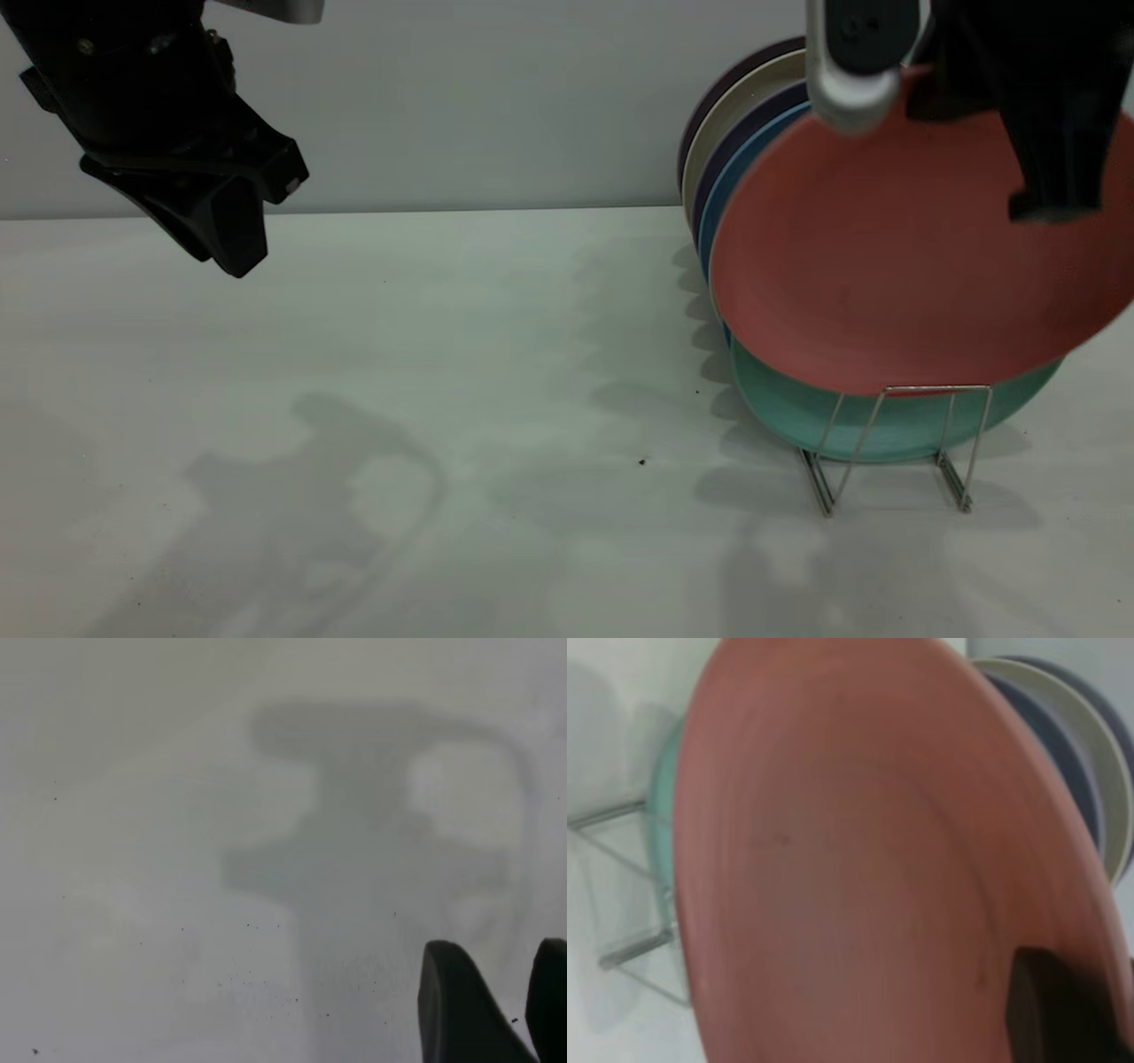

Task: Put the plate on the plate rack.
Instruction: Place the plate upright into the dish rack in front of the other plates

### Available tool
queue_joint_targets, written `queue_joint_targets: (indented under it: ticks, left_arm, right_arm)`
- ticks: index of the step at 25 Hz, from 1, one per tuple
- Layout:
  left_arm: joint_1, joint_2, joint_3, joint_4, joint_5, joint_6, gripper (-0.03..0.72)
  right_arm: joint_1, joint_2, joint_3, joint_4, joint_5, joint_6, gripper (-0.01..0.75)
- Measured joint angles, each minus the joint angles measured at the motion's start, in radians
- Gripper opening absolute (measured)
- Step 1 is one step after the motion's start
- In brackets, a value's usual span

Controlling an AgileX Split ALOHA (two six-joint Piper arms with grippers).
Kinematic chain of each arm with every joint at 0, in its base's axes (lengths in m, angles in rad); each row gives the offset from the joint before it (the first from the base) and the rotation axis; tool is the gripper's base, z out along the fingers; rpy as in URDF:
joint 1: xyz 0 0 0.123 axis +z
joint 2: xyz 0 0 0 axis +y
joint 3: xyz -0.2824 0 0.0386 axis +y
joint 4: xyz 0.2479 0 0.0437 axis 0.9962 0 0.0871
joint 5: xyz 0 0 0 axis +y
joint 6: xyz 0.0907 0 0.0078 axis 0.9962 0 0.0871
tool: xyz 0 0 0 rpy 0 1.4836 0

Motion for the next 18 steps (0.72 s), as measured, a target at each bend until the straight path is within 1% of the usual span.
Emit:
queue_joint_targets:
  ticks: [6, 18]
  left_arm:
    - [0.000, 0.000, 0.000, -0.002, 0.000, 0.000, 0.240]
    - [0.000, 0.000, 0.000, -0.003, 0.000, -0.001, 0.240]
  right_arm:
    - [0.000, 0.000, 0.057, -0.003, -0.034, 0.039, 0.050]
    - [0.000, 0.003, 0.058, -0.004, -0.052, 0.106, 0.056]
